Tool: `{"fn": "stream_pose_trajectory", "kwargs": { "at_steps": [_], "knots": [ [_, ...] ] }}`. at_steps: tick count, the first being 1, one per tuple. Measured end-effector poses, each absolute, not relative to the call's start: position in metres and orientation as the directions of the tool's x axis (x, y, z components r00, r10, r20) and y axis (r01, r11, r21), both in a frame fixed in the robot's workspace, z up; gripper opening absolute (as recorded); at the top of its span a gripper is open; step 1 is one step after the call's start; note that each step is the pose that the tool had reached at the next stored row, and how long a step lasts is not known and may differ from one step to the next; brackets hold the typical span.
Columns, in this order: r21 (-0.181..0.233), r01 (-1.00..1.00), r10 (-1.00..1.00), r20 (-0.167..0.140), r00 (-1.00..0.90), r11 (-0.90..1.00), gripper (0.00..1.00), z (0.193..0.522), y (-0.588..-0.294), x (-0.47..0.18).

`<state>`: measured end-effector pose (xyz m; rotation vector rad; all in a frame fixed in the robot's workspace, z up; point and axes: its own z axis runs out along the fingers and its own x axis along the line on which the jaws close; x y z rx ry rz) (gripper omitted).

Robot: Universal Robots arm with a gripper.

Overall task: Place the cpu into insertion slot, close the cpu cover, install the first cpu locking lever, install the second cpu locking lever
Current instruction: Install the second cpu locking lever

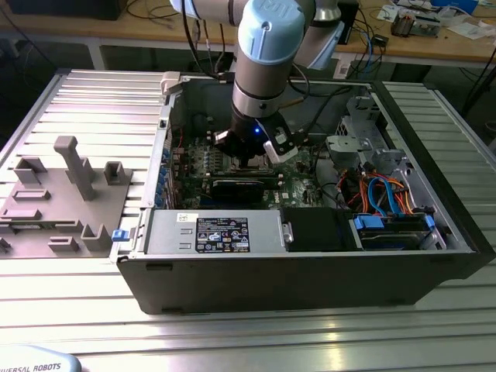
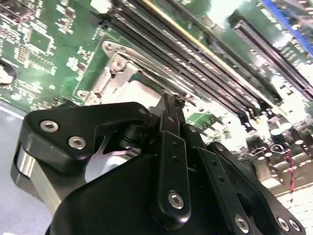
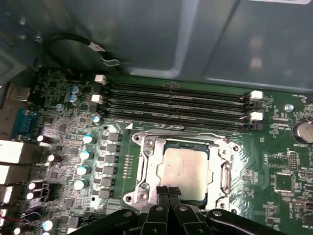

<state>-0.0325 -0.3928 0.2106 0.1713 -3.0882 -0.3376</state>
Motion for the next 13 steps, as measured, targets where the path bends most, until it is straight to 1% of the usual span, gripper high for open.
{"fn": "stream_pose_trajectory", "kwargs": {
  "at_steps": [6, 9, 13],
  "knots": [
    [0.187, -0.105, -0.112, 0.026, -0.993, 0.977, 0.11, 0.211, -0.379, -0.02],
    [0.148, -0.105, -0.111, 0.03, -0.993, 0.983, 0.11, 0.211, -0.369, -0.02],
    [0.103, -0.105, -0.109, 0.035, -0.993, 0.989, 0.11, 0.211, -0.363, -0.02]
  ]
}}
